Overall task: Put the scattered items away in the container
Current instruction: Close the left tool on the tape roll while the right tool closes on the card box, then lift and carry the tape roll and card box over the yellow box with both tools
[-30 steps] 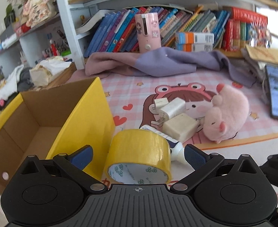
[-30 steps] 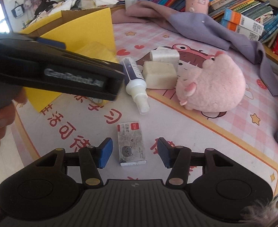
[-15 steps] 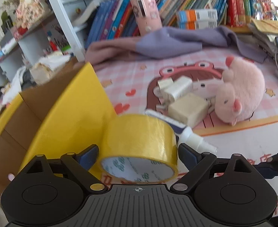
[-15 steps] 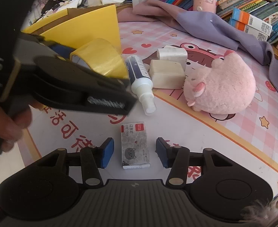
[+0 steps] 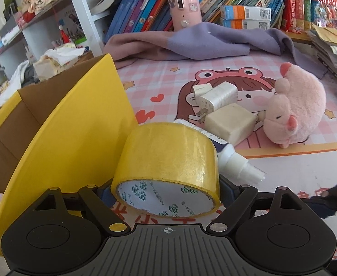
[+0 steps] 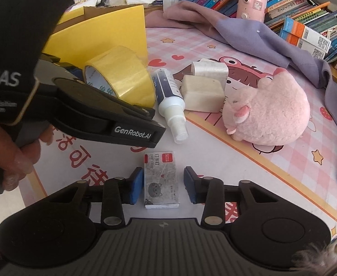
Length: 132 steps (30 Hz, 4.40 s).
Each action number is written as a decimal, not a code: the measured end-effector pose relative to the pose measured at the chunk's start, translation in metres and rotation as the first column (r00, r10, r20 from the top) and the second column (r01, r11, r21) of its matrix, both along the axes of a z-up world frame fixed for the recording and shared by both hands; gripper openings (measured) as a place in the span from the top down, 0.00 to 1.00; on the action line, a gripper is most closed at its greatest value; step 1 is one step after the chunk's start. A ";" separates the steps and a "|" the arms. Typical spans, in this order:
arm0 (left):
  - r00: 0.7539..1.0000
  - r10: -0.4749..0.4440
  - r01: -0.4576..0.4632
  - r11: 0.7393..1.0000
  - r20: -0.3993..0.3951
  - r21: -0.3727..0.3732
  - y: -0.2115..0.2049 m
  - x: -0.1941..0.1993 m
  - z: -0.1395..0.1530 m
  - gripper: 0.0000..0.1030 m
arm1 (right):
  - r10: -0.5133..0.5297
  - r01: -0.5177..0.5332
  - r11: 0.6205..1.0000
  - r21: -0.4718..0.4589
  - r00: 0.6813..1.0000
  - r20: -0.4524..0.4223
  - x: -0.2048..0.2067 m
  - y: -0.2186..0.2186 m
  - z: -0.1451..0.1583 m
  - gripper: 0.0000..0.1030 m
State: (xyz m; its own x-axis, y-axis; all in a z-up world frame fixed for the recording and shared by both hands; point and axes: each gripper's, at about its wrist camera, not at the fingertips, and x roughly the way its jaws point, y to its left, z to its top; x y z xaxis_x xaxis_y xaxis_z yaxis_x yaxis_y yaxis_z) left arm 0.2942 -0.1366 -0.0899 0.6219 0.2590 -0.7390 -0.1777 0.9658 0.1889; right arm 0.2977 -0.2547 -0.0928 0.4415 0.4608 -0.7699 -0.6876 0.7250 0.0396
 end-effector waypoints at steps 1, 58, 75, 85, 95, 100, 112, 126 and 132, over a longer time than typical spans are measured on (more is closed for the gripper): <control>1.000 -0.003 0.003 1.000 0.008 -0.004 -0.001 -0.002 0.002 0.17 | 0.002 -0.002 1.000 -0.002 1.000 0.003 0.000 0.001 0.000 0.66; 0.929 -0.237 0.277 0.955 0.284 -0.109 0.085 -0.201 0.093 0.17 | -0.343 0.342 0.939 0.032 0.927 0.153 -0.152 0.048 0.063 0.73; 0.940 -0.207 0.254 0.956 0.272 -0.150 0.156 -0.257 0.082 0.17 | -0.371 0.371 0.928 0.035 0.913 0.168 -0.221 0.107 0.062 0.73; 0.947 -0.175 0.226 0.959 0.271 -0.170 0.184 -0.269 0.079 0.17 | -0.327 0.329 0.944 0.020 0.929 0.172 -0.231 0.138 0.063 0.73; 0.954 -0.147 0.197 0.964 0.260 -0.177 0.204 -0.275 0.076 0.17 | -0.281 0.282 0.959 0.018 0.947 0.159 -0.230 0.162 0.061 0.73; 0.958 -0.134 0.183 0.967 0.254 -0.180 0.214 -0.277 0.075 0.17 | -0.260 0.260 0.965 0.019 0.954 0.153 -0.231 0.173 0.060 0.73; 0.956 -0.102 0.152 0.974 0.274 -0.166 0.237 -0.270 0.082 0.17 | -0.201 0.200 0.980 0.022 0.965 0.170 -0.228 0.197 0.065 0.73; 0.910 -0.192 0.238 0.968 0.366 -0.083 0.244 -0.225 0.118 0.17 | -0.132 0.123 0.991 0.049 0.951 0.278 -0.185 0.211 0.109 0.73; 0.894 -0.234 0.268 0.963 0.382 -0.038 0.243 -0.194 0.130 0.17 | -0.092 0.086 0.996 0.034 0.935 0.343 -0.152 0.218 0.125 0.73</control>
